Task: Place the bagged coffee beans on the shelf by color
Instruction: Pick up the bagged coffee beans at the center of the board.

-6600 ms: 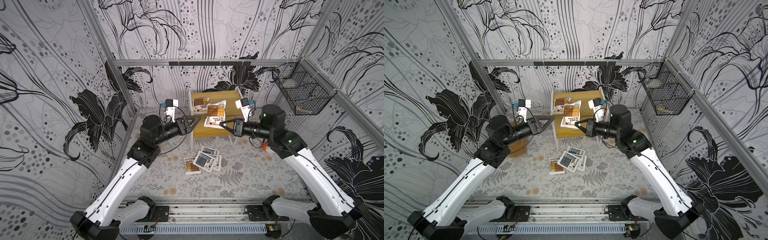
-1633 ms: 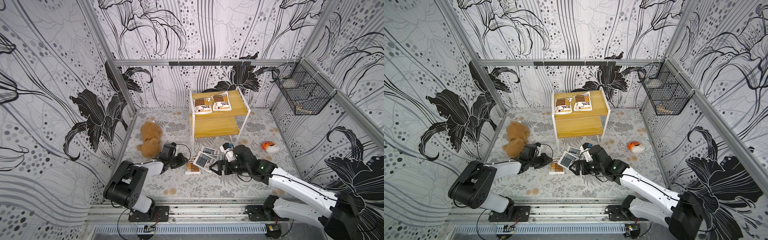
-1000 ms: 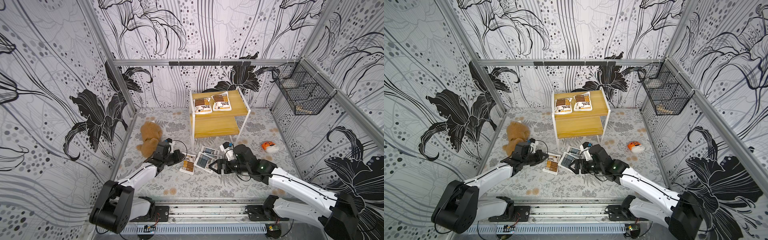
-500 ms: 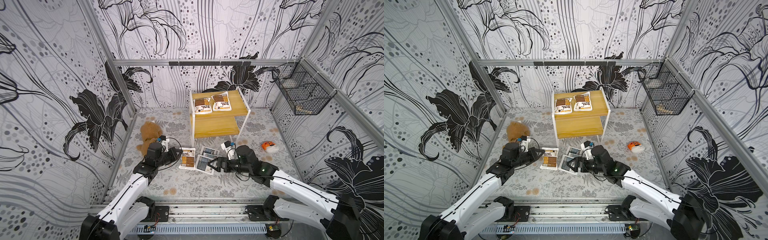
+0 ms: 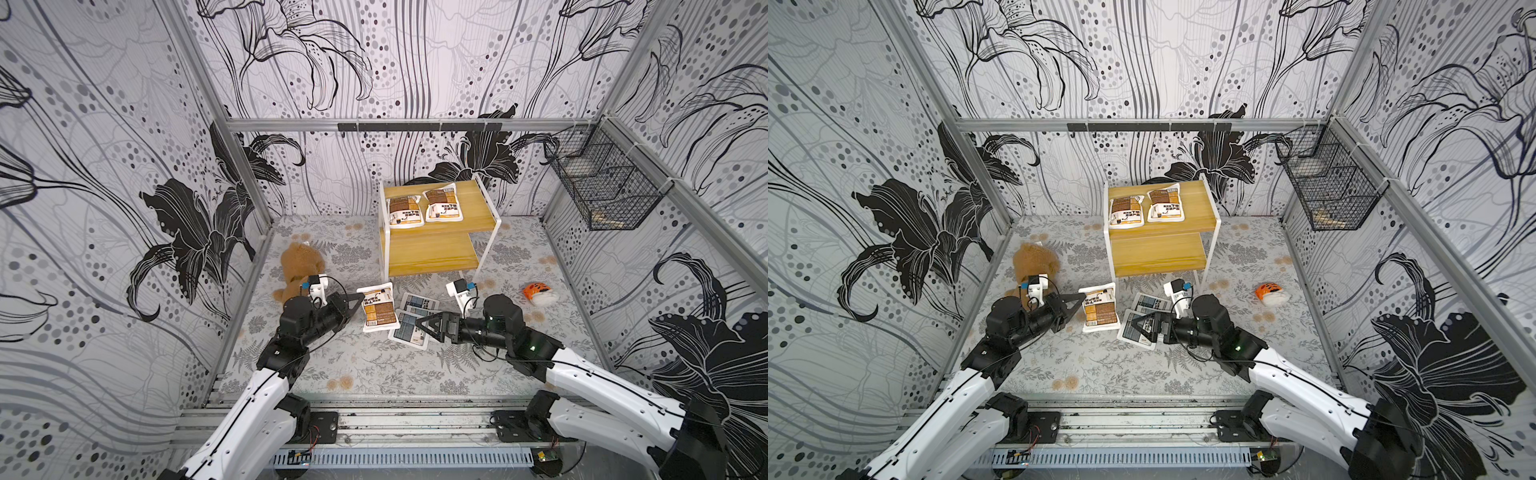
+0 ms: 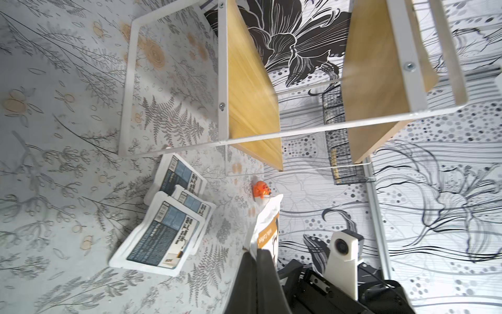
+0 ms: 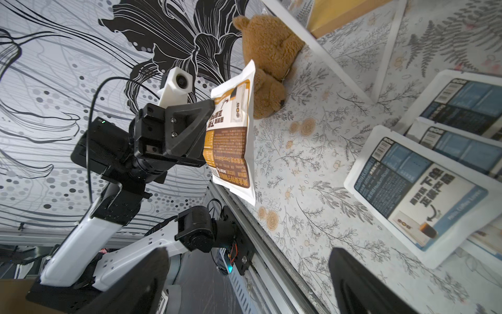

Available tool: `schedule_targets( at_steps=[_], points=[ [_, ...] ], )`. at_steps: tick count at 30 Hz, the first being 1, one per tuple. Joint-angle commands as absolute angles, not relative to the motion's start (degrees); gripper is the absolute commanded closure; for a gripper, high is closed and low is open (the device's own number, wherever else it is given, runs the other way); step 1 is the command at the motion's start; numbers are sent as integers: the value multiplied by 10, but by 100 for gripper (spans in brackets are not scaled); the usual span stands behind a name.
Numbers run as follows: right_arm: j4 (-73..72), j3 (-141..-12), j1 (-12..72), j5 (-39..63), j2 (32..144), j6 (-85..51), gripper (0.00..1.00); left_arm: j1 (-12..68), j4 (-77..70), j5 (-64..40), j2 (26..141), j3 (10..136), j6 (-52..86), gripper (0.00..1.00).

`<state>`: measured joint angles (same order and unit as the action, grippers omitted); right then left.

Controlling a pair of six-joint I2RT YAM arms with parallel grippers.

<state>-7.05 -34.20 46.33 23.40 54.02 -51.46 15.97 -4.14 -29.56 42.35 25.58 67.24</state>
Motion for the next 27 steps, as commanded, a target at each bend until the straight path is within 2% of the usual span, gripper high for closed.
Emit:
schedule_targets(
  at_steps=[1,12,19,27],
  points=[
    [-120,-348,464,257,546,-519,2,156,-97,-309,413,274,717,100],
    [-235,-376,474,299,609,-530,2,156,-88,-303,370,294,752,100],
    [-313,-393,511,279,649,-536,4,157,-97,-296,353,292,772,100],
    [-332,-446,545,260,708,-523,13,158,-106,-297,352,293,781,100]
  ],
)
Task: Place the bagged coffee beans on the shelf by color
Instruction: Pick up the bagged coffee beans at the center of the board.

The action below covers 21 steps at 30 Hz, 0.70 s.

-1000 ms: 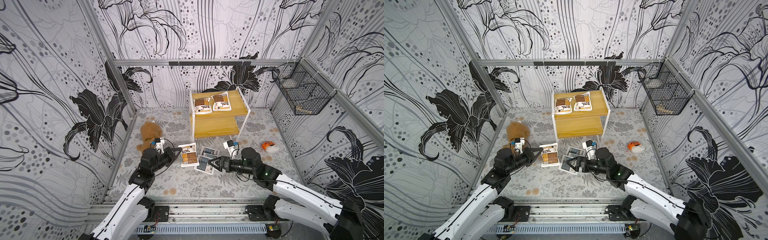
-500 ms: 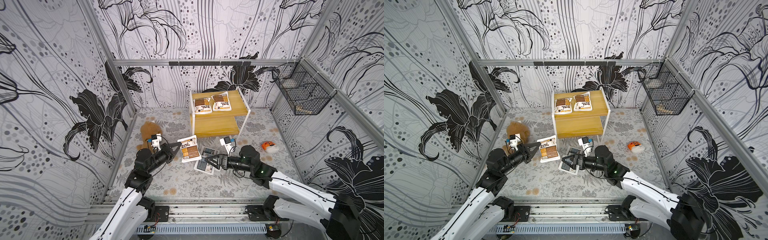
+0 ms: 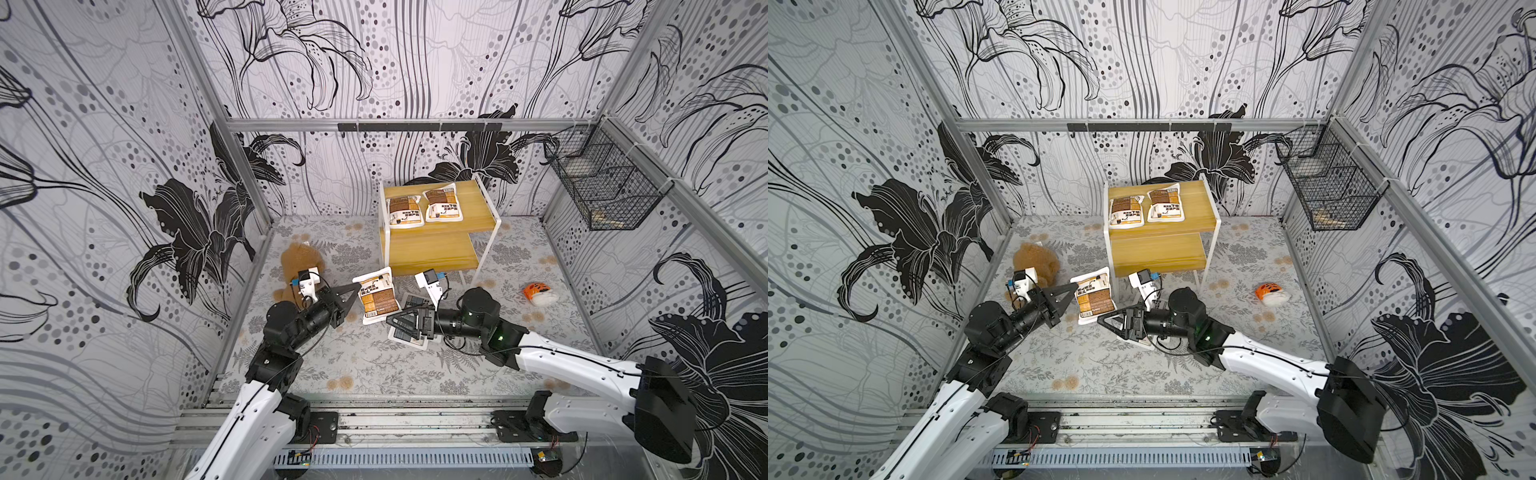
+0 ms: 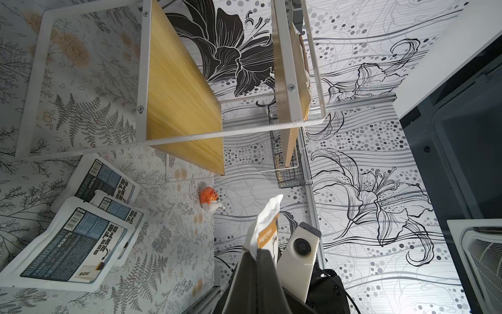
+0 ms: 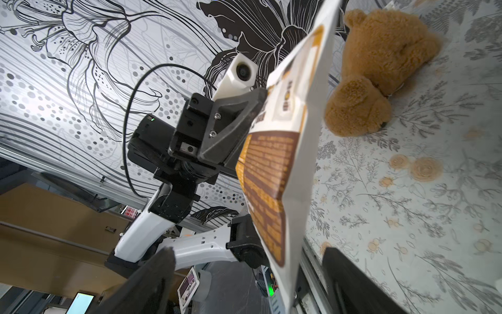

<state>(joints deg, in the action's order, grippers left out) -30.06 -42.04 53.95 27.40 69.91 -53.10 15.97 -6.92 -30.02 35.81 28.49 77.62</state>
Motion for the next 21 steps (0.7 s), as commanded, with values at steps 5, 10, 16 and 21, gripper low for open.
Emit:
schedule_targets(
  at_steps=[5,10,16,21],
  points=[
    [-318,-470,547,253,723,-519,27,158,-107,-298,348,287,783,100],
    [-293,-482,546,243,723,-509,39,158,-110,-304,353,288,781,100],
    [-251,-487,547,217,707,-487,53,158,-107,-315,364,290,775,100],
    [-216,-501,546,203,702,-468,66,159,-104,-322,366,291,770,99]
  ],
)
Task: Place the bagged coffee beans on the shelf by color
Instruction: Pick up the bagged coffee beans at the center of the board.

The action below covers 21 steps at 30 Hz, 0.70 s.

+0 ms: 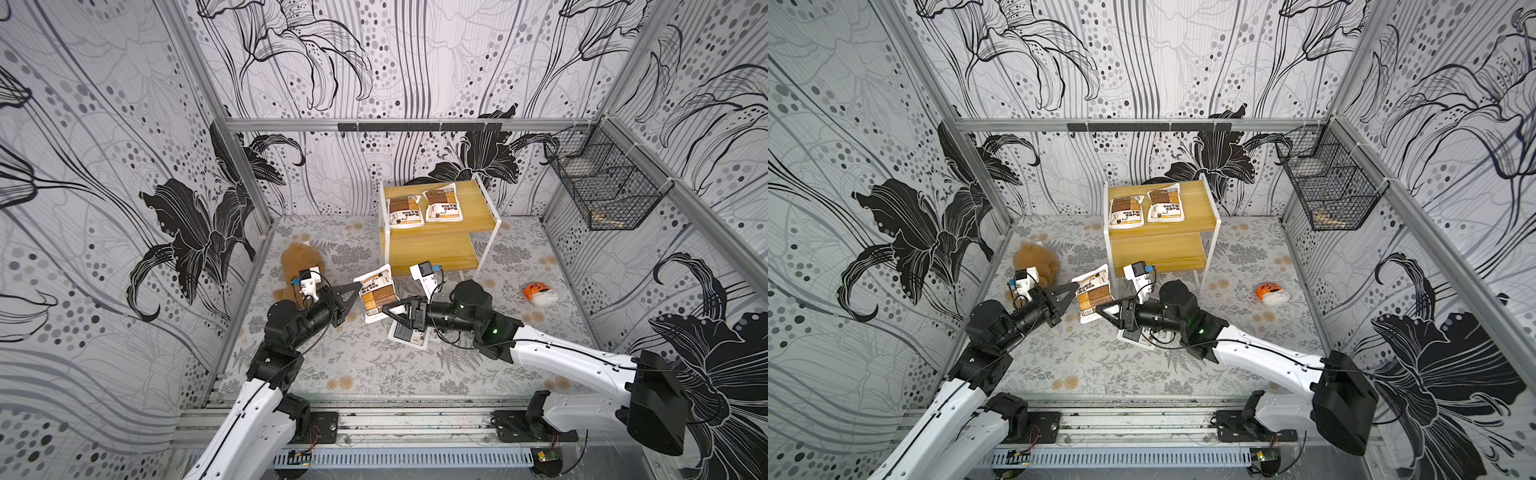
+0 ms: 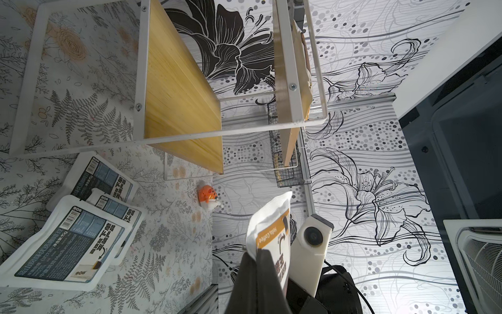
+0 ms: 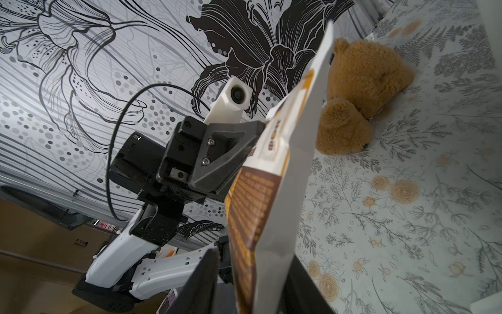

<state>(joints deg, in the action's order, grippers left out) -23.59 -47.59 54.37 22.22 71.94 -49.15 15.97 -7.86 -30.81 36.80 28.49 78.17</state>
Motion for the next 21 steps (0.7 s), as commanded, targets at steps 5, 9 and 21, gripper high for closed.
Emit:
schedule_targets(
  at_steps=[5,9,21],
  points=[
    [-182,-514,546,191,696,-448,71,159,-86,-327,369,298,757,94],
    [-150,-520,546,180,684,-431,77,158,-68,-333,370,306,740,88],
    [191,-664,527,172,683,-299,87,158,178,-328,445,471,485,46]
  ],
)
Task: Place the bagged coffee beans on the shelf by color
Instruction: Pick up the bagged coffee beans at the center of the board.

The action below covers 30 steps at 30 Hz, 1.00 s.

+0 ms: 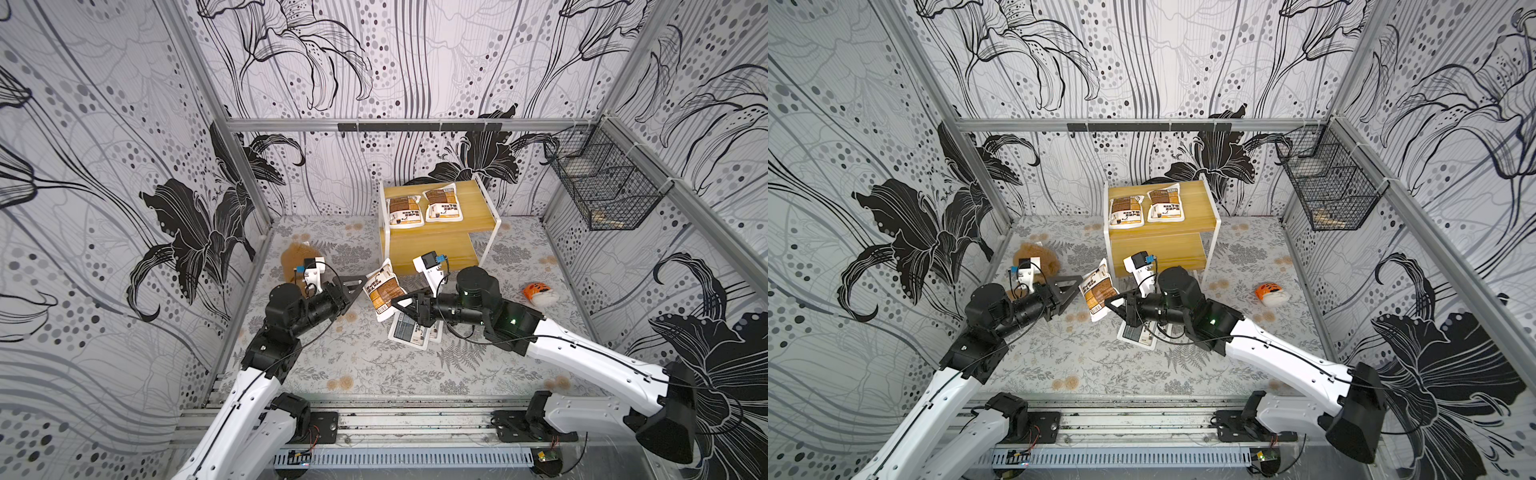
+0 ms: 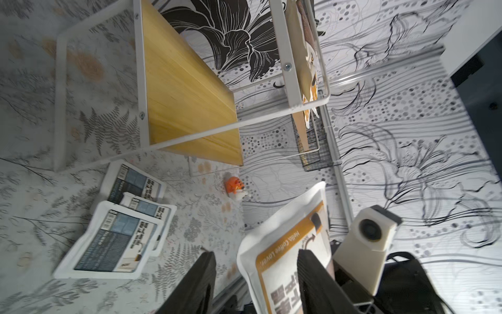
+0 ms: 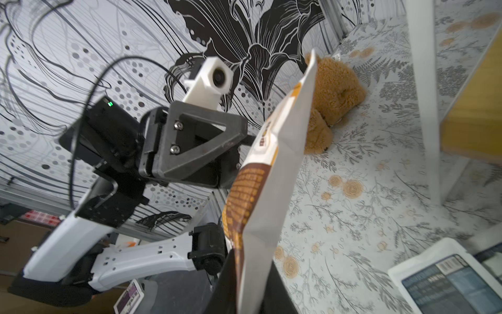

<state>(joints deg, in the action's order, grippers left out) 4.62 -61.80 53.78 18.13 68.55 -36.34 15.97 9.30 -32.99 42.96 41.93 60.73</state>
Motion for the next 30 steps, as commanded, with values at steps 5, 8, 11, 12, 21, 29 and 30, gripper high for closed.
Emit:
schedule_targets(
  at_steps=[5,8,11,12,21,29,30],
  points=[
    [335,-728,508,169,703,-231,88,158,298,-314,495,578,331,45],
    [381,-749,507,164,709,-199,89,178,355,-289,520,630,240,44],
    [413,-762,507,161,711,-175,91,217,399,-271,546,669,150,44],
    [421,-764,507,161,710,-168,91,237,418,-251,556,683,122,44],
    [472,-787,507,184,700,-122,91,373,502,-133,598,744,-125,32],
    [501,-832,507,224,719,-71,90,420,500,-109,616,761,-261,15],
    [506,-837,507,230,722,-65,90,420,502,-113,619,768,-276,13]
  ],
)
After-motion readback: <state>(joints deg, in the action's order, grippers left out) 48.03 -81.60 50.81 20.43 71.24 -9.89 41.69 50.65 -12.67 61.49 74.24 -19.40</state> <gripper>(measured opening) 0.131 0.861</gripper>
